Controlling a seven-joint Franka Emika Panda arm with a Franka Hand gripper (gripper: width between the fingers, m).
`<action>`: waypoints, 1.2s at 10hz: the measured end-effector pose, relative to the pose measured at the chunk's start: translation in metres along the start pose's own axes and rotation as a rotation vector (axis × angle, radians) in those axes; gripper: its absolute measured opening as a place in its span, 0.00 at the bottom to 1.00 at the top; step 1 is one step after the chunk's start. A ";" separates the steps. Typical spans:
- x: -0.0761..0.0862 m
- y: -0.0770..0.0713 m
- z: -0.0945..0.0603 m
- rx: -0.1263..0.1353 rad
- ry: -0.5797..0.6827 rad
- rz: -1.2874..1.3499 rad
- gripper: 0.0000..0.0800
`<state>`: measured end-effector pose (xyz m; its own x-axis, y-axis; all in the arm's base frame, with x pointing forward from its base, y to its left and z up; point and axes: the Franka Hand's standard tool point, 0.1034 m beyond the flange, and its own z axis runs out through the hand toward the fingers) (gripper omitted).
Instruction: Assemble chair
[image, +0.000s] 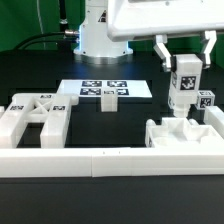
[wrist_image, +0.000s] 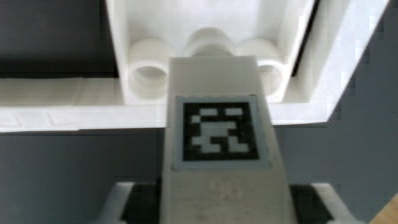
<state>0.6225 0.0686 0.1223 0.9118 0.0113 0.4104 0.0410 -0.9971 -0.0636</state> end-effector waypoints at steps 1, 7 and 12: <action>0.015 -0.007 0.003 0.009 0.016 -0.001 0.36; 0.021 -0.030 0.014 0.012 0.276 -0.004 0.36; 0.012 -0.025 0.030 0.005 0.211 -0.030 0.36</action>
Offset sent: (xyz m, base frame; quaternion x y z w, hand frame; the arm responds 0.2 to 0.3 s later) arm 0.0000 0.0000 0.0000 0.0000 0.0000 0.0000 1.0000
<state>0.6448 0.0957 0.1020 0.8041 0.0249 0.5939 0.0696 -0.9962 -0.0526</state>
